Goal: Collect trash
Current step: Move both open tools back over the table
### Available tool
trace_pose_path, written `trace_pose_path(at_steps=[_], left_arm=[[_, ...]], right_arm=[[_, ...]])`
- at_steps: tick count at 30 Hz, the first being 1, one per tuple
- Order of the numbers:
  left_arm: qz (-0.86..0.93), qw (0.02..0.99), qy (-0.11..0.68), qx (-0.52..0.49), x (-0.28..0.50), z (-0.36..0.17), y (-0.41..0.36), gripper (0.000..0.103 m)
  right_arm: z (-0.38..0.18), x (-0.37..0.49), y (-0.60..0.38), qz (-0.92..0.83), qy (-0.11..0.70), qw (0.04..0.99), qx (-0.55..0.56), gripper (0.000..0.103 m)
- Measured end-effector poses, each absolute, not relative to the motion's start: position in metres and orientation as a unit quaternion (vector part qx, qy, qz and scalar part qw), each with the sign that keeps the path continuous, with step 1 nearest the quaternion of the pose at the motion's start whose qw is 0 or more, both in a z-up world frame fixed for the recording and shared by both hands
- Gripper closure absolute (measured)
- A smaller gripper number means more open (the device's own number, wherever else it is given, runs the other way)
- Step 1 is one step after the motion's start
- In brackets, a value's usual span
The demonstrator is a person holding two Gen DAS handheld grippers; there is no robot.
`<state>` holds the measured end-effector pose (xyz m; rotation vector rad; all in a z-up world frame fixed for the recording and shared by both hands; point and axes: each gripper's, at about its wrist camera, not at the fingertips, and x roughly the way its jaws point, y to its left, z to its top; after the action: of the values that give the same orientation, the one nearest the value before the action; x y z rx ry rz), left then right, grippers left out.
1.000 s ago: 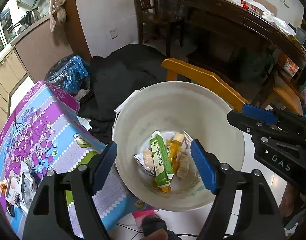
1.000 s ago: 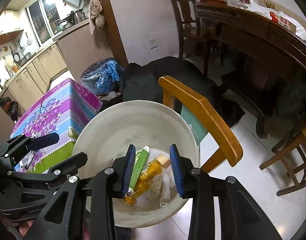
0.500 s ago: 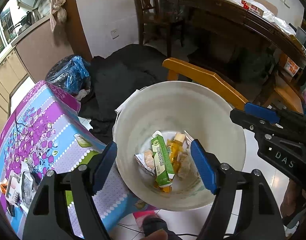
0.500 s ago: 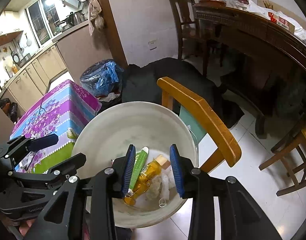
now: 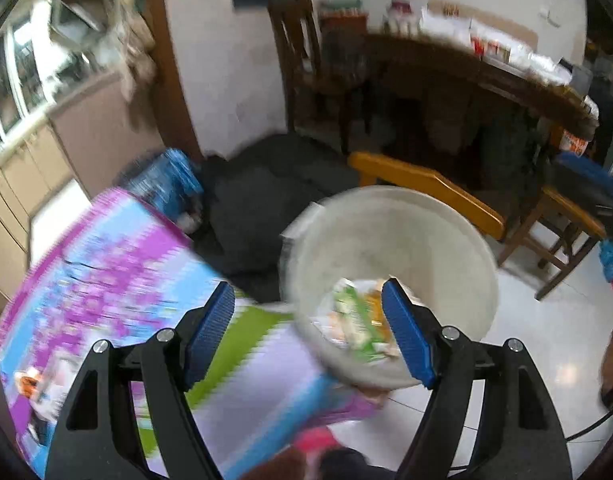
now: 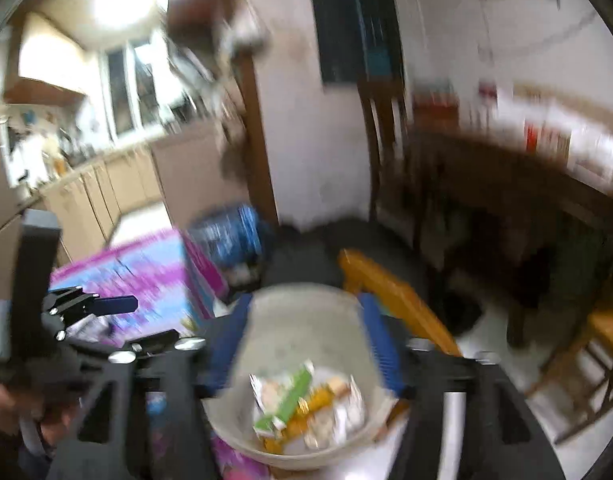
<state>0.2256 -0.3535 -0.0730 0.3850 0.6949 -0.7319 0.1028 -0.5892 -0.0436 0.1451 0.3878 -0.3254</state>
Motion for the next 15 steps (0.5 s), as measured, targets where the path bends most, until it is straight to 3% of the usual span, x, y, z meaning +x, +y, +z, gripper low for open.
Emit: trace_pose_path(at_steps=[4, 15], left_arm=[[-0.309, 0.889, 0.29, 0.175, 0.238, -0.065, -0.259, 0.029], [-0.161, 0.906, 0.365, 0.143, 0.326, -0.109, 0.024, 0.029]], right_arm=[[-0.044, 0.082, -0.532, -0.109, 0.152, 0.981, 0.055, 0.007], [-0.08, 0.137, -0.426, 0.026, 0.199, 0.977, 0.08, 0.006]])
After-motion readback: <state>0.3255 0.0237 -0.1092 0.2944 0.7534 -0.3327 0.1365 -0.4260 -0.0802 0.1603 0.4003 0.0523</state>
